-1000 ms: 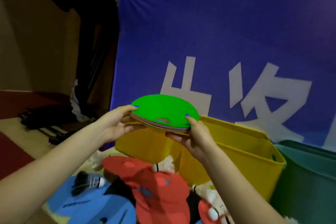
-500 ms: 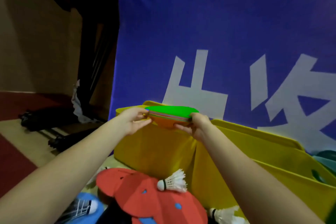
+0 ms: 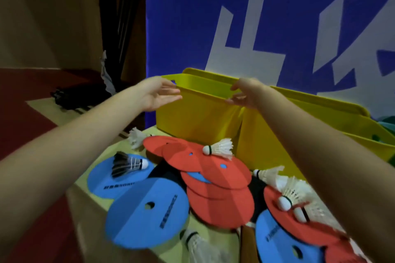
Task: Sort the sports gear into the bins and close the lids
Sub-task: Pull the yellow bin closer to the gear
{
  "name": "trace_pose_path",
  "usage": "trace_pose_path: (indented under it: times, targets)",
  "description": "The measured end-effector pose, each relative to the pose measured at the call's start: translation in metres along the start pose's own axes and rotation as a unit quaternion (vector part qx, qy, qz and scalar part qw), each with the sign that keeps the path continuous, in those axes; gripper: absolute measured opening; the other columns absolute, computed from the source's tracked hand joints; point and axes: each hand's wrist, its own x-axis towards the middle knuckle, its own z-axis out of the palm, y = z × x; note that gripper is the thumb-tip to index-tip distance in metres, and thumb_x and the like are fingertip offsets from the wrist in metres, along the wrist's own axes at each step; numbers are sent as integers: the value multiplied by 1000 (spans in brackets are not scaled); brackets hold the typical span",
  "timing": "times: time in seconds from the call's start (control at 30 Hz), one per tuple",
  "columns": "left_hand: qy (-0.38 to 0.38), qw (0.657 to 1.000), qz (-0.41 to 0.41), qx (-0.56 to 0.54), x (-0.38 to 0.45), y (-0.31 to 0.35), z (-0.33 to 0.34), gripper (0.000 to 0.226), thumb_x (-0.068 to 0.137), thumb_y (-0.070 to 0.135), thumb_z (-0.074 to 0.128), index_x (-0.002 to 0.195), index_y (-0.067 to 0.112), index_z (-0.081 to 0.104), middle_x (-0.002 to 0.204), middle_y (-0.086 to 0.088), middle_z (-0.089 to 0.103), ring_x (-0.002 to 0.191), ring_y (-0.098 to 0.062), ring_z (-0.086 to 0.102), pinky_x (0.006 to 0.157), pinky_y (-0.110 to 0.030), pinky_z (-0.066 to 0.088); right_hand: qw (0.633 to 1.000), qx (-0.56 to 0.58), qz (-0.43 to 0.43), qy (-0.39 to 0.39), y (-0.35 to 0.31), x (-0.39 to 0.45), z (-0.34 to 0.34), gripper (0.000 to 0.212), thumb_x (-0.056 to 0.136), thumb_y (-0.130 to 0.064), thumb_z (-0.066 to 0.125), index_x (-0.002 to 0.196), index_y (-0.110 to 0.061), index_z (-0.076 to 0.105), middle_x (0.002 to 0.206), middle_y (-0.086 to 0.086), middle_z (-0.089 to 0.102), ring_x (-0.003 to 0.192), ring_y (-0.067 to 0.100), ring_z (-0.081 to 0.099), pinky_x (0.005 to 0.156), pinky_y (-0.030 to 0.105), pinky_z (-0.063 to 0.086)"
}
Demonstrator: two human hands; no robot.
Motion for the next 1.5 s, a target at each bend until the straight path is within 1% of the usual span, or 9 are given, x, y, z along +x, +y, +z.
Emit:
trace_pose_path:
  times: [0.43, 0.57, 0.67, 0.8, 0.87, 1.03, 1.2, 1.3, 1.5]
  targets:
    - [-5, 947, 145, 287, -160, -94, -29, 20, 89, -6, 51, 101, 5, 61, 101, -19, 64, 83, -20, 63, 79, -24, 55, 951, -251, -128, -125, 97, -140, 16, 39, 88, -1, 54, 126, -6, 50, 86, 16, 54, 63, 20, 51, 49, 29, 47]
    - [-86, 853, 201, 474, -196, -147, -44, 38, 83, -1, 50, 118, 10, 60, 119, -4, 61, 110, -22, 59, 99, -32, 46, 940, -261, -165, -144, 141, -176, 14, 36, 86, -2, 55, 122, -6, 55, 85, 10, 60, 75, 25, 55, 58, 30, 44]
    - [-217, 754, 179, 594, -205, -166, -45, 66, 81, 8, 52, 143, 24, 35, 147, 1, 33, 139, -12, 26, 107, -22, 23, 935, -271, -187, -136, 161, -184, 7, 35, 87, -5, 54, 122, -8, 58, 98, 6, 62, 78, 14, 57, 69, 29, 45]
    - [-270, 606, 156, 732, -199, -179, -39, 92, 82, 19, 61, 151, 30, 2, 159, 9, 2, 145, -8, -10, 116, -29, -5, 943, -242, -198, -115, 170, -185, -3, 32, 88, -6, 53, 119, -11, 60, 107, 1, 62, 84, 8, 54, 71, 20, 40]
    - [-270, 582, 143, 754, -199, -178, -33, 93, 81, 20, 62, 151, 31, 3, 159, 9, 6, 145, -9, -8, 115, -34, -12, 949, -224, -194, -109, 171, -188, -9, 30, 89, -6, 53, 117, -11, 60, 107, -2, 60, 85, 6, 54, 72, 20, 41]
    - [-288, 586, 128, 747, -201, -173, -26, 88, 82, 24, 59, 150, 39, 5, 158, 14, 8, 146, -10, -7, 116, -44, -12, 960, -184, -189, -92, 178, -197, -27, 26, 90, -8, 53, 113, -17, 62, 112, 1, 63, 102, 14, 59, 80, 28, 45]
    - [-306, 603, 176, 715, -203, -176, -21, 73, 88, 31, 57, 148, 37, 15, 147, 24, 21, 139, 5, 2, 115, -33, -10, 966, -134, -208, -74, 193, -220, -56, 29, 90, 2, 48, 103, -20, 61, 103, -6, 64, 103, 10, 60, 83, 23, 47]
    - [-285, 631, 204, 692, -202, -180, -16, 60, 85, 36, 61, 140, 36, 35, 131, 24, 38, 130, 3, 29, 114, -24, 15, 966, -140, -212, -41, 203, -226, -86, 31, 91, 3, 47, 101, -22, 63, 105, -8, 65, 101, 4, 60, 84, 22, 48]
    - [-230, 697, 234, 638, -198, -176, -2, 33, 76, 40, 69, 98, 46, 45, 98, 28, 51, 92, 5, 48, 75, -20, 41, 968, -85, -209, 109, 213, -221, -137, 34, 87, 8, 47, 84, -21, 66, 91, -9, 67, 86, 3, 63, 68, 11, 47]
